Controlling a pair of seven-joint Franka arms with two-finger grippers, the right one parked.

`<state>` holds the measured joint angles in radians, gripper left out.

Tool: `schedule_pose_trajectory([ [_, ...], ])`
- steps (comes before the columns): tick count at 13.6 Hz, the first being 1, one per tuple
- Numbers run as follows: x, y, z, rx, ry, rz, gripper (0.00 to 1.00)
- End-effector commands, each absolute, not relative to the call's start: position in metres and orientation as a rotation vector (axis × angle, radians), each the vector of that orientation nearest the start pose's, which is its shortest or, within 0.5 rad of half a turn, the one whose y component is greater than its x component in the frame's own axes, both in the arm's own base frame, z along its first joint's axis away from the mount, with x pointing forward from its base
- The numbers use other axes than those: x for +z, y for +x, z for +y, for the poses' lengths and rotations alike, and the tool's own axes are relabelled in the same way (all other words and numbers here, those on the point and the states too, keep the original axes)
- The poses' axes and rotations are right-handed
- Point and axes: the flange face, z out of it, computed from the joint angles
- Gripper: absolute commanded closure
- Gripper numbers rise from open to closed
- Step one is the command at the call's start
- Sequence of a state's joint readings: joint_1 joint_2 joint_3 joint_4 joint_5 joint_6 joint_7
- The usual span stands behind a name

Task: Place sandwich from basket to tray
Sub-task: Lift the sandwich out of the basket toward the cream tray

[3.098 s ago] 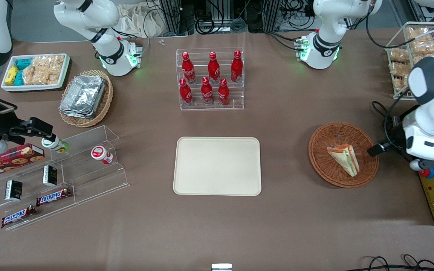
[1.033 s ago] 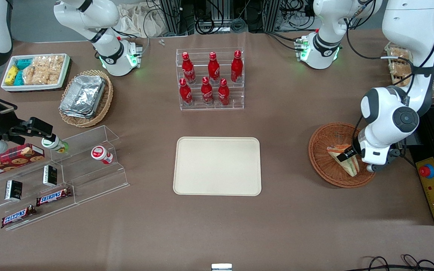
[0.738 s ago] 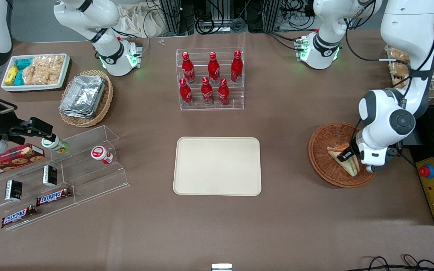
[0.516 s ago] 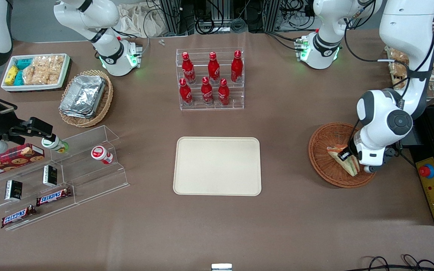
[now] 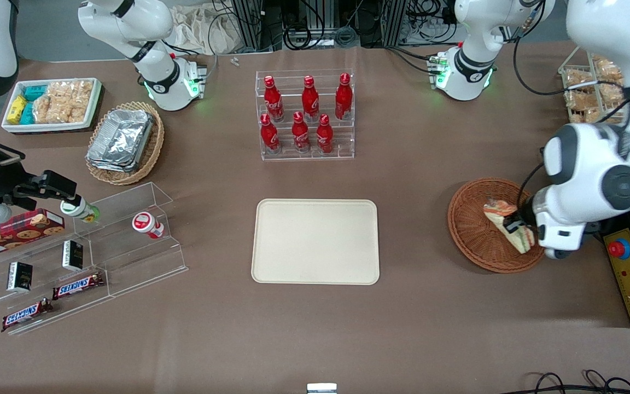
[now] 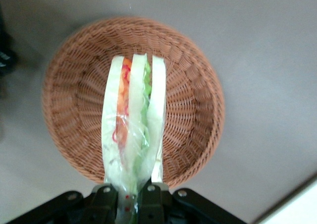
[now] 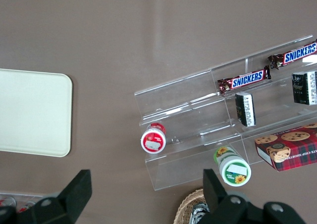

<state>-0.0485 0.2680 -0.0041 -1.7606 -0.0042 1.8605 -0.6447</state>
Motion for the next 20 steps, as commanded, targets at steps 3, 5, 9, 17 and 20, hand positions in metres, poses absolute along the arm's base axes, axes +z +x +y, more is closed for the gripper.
schedule_pose_trajectory([
  [3, 0.512, 0.628, -0.066, 0.233, -3.034, -0.67, 0.87],
  [5, 0.52, 0.624, -0.103, 0.221, -3.076, -0.586, 0.86],
  [9, 0.483, 0.616, -0.194, 0.308, -3.133, -0.349, 0.89],
  [17, 0.328, 0.632, -0.323, 0.238, -3.235, -0.287, 0.83],
  [20, 0.297, 0.618, -0.356, 0.244, -3.225, -0.217, 0.83],
])
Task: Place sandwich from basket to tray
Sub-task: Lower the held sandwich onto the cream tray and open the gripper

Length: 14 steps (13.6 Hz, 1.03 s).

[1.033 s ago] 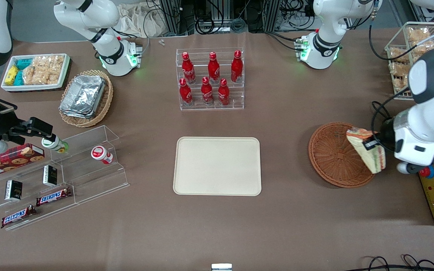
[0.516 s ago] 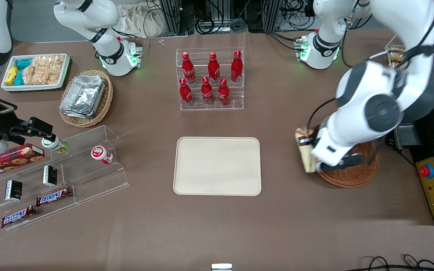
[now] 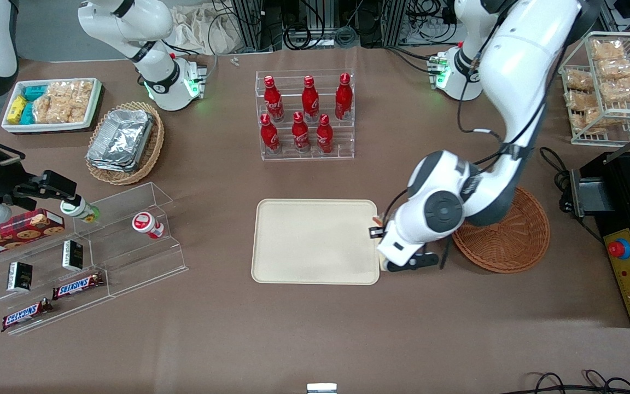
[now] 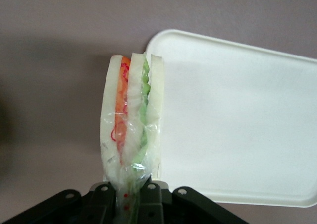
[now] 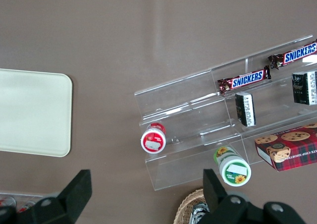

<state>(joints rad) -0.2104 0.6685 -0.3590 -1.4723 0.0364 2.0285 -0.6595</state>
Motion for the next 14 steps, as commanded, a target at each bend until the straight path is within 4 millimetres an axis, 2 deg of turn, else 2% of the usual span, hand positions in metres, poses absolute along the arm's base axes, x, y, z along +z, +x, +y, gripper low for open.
schedule_pose_trajectory([
  [1, 0.289, 0.616, -0.362, 0.246, -3.226, -0.229, 0.82],
  [4, 0.267, 0.614, -0.372, 0.223, -3.239, -0.23, 0.78],
  [8, 0.241, 0.602, -0.389, 0.166, -3.167, -0.085, 0.77],
  [9, 0.24, 0.603, -0.389, 0.159, -3.172, -0.086, 0.77],
  [12, 0.24, 0.603, -0.393, 0.134, -3.188, -0.078, 0.67],
  [14, 0.246, 0.594, -0.408, 0.121, -3.191, -0.038, 0.65],
])
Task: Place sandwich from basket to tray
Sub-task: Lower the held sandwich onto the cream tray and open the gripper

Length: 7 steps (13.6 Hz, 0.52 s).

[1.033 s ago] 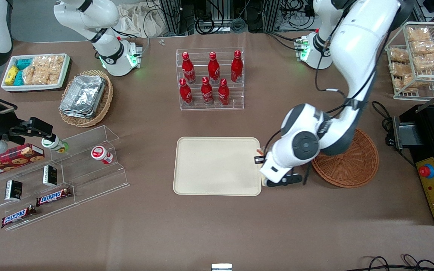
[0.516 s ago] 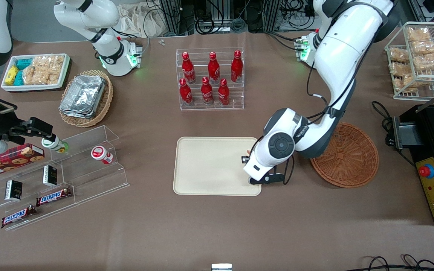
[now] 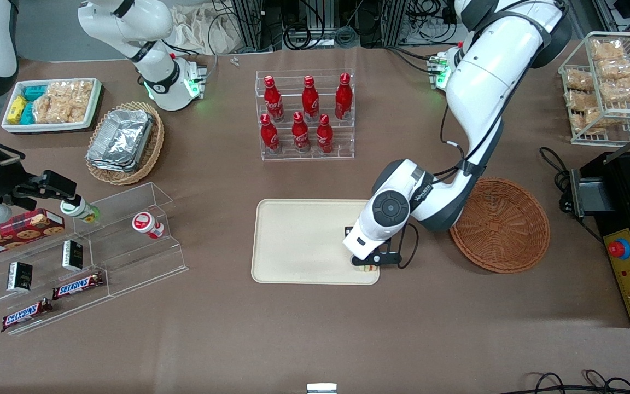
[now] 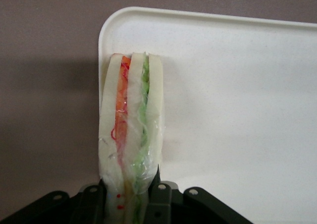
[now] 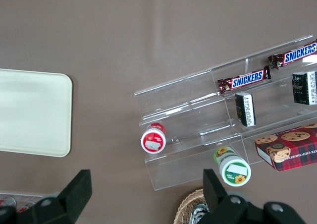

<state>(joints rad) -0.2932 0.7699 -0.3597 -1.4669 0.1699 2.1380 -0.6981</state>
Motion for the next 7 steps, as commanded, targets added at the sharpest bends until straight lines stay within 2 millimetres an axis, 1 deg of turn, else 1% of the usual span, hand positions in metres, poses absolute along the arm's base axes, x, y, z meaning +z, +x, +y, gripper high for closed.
schedule_pose_trajectory([
  [1, 0.2437, 0.5945, -0.4076, 0.125, -3.188, -0.04, 0.59],
  [2, 0.2417, 0.5944, -0.4076, 0.128, -3.188, -0.041, 0.48],
  [3, 0.2416, 0.5945, -0.4075, 0.125, -3.186, -0.04, 0.02],
  [6, 0.2456, 0.5986, -0.4023, 0.112, -3.186, -0.049, 0.01],
  [7, 0.2509, 0.6011, -0.3997, 0.099, -3.189, -0.045, 0.01],
])
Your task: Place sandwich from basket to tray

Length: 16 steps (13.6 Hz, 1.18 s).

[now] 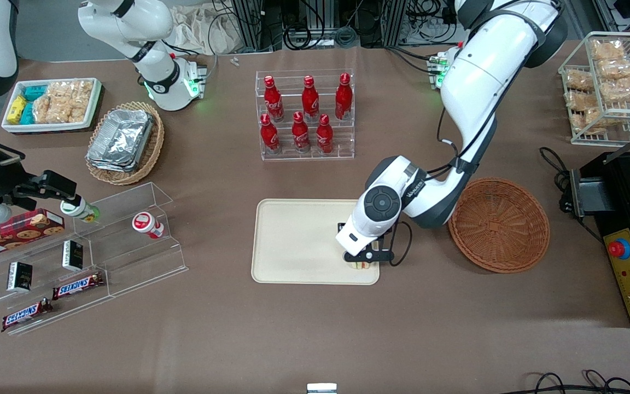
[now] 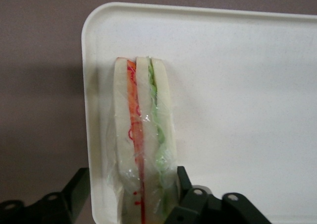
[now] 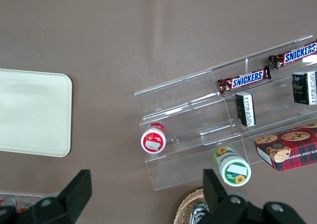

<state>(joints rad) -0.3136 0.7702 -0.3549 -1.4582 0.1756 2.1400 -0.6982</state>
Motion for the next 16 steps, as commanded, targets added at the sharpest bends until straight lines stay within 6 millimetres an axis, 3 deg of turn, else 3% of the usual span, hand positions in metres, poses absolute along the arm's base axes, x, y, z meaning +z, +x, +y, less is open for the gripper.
schedule_pose_trajectory([
  [1, 0.263, 0.606, -0.394, 0.072, -3.193, -0.058, 0.01],
  [3, 0.308, 0.626, -0.361, -0.01, -3.201, -0.138, 0.01],
  [6, 0.375, 0.64, -0.285, -0.054, -3.153, -0.181, 0.0],
  [9, 0.442, 0.623, -0.21, -0.112, -3.098, -0.184, 0.0],
  [11, 0.479, 0.601, -0.189, -0.129, -3.066, -0.237, 0.0],
  [14, 0.511, 0.601, -0.125, -0.125, -3.025, -0.396, 0.0],
  [16, 0.532, 0.59, -0.114, -0.122, -3.033, -0.419, 0.0],
])
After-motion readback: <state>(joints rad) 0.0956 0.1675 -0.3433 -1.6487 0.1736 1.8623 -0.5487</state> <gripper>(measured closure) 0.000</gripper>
